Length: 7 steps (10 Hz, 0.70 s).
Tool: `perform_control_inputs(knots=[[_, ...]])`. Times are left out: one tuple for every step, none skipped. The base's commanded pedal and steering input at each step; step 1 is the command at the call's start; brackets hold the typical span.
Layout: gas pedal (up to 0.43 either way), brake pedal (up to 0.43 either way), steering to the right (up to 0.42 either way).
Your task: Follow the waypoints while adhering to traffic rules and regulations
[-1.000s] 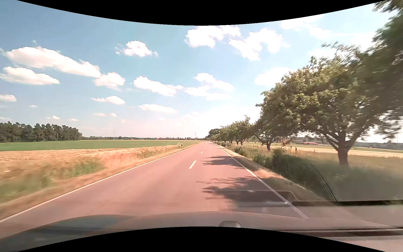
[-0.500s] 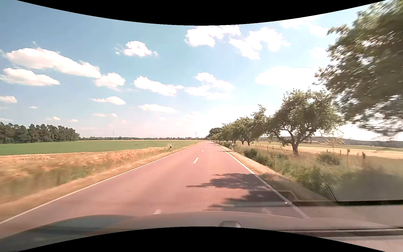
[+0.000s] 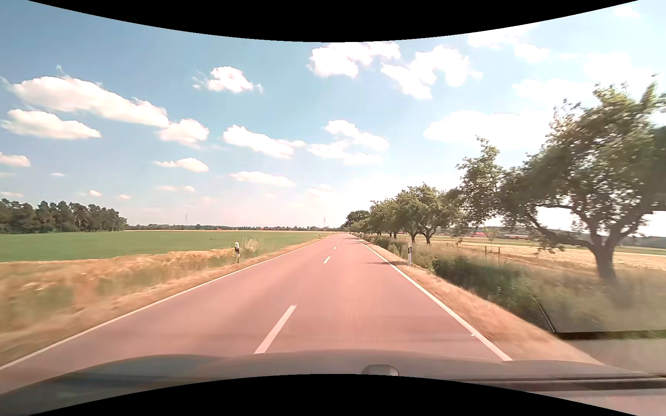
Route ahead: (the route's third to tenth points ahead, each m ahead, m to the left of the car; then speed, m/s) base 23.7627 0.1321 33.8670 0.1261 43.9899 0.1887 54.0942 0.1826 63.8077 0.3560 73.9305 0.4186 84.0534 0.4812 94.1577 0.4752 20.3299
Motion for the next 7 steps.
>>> perform_control_inputs(knots=[[0.197, 0.0, -0.003], [0.197, 0.0, -0.002], [0.197, 0.0, -0.003], [0.197, 0.0, -0.002], [0.197, 0.0, -0.002], [0.197, 0.0, -0.002], [0.197, 0.0, -0.002]])
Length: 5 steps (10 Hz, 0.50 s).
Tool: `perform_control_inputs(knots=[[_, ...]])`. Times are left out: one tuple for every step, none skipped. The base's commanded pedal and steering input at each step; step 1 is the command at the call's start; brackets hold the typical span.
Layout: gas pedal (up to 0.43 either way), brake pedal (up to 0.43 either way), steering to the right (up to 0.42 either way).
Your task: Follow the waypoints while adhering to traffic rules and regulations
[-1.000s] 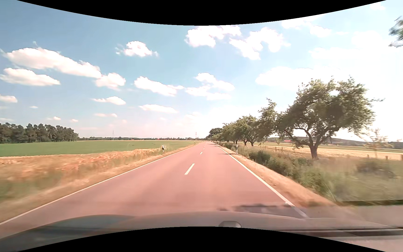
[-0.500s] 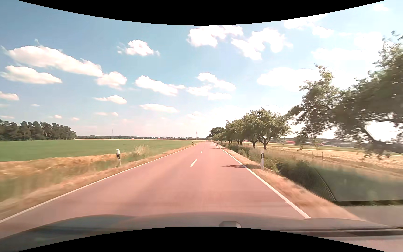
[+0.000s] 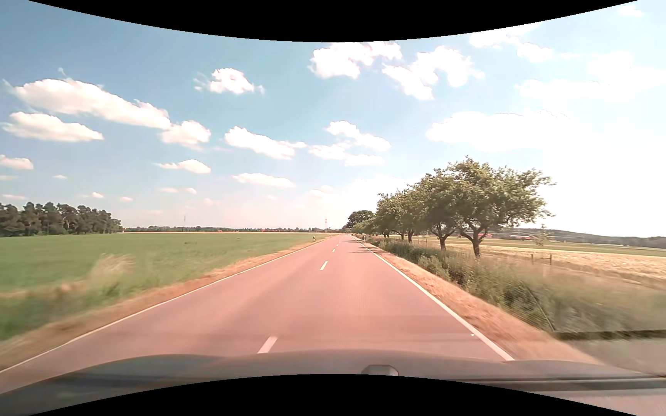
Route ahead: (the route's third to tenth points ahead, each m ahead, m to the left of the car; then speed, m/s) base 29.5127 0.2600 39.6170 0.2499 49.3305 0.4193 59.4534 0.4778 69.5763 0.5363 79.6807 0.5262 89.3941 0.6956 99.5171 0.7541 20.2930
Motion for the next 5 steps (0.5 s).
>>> perform_control_inputs(knots=[[0.197, 0.0, -0.002], [0.197, 0.0, -0.002], [0.197, 0.0, -0.002], [0.197, 0.0, -0.002], [0.197, 0.0, -0.002]])
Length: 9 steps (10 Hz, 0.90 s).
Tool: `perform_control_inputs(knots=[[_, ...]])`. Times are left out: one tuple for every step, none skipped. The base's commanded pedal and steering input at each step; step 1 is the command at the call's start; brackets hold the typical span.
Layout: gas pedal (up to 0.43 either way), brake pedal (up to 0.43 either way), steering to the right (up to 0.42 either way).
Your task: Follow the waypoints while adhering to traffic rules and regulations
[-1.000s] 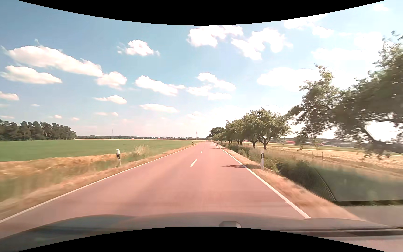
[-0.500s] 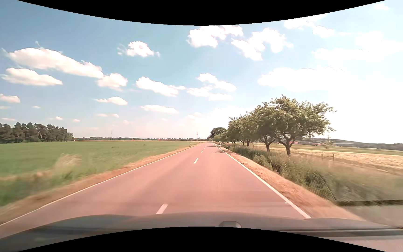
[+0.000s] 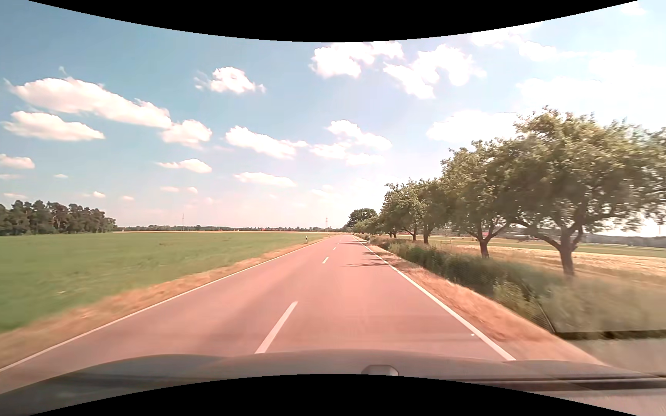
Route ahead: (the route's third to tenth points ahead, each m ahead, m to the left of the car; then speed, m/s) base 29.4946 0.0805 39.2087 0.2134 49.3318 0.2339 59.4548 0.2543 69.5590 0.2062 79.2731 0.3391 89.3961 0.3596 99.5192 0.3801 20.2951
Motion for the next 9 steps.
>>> perform_control_inputs(knots=[[0.197, 0.0, -0.002], [0.197, 0.0, -0.002], [0.197, 0.0, -0.002], [0.197, 0.0, -0.001], [0.197, 0.0, -0.001], [0.197, 0.0, -0.001], [0.197, 0.0, -0.001], [0.197, 0.0, -0.002], [0.197, 0.0, -0.002]])
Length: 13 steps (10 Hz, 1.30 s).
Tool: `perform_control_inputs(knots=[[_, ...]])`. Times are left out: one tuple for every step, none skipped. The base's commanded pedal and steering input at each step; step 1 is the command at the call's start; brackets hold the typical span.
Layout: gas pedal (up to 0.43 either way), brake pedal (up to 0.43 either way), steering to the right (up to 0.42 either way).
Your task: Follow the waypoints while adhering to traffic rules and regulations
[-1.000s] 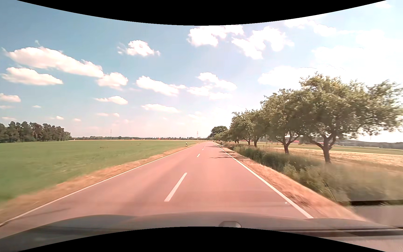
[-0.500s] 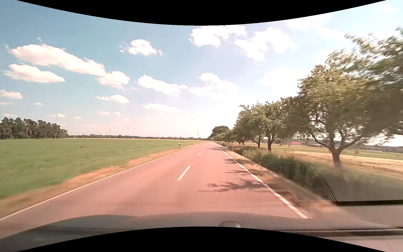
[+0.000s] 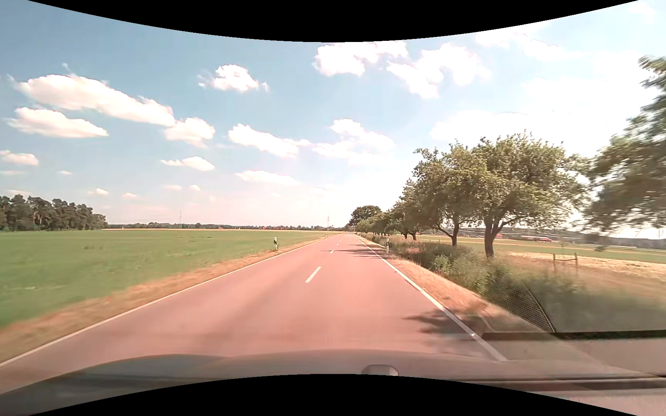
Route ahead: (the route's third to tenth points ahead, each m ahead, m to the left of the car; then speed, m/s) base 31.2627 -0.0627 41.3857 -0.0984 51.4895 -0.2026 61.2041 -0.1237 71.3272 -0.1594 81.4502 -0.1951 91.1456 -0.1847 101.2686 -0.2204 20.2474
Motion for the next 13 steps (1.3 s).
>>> perform_control_inputs(knots=[[0.197, 0.0, -0.002], [0.197, 0.0, -0.002], [0.197, 0.0, -0.002], [0.197, 0.0, -0.002], [0.197, 0.0, -0.002], [0.197, 0.0, -0.002], [0.197, 0.0, -0.002], [0.197, 0.0, -0.001], [0.197, 0.0, -0.001], [0.197, 0.0, 0.0], [0.197, 0.0, 0.001], [0.197, 0.0, 0.001], [0.197, 0.0, 0.001]])
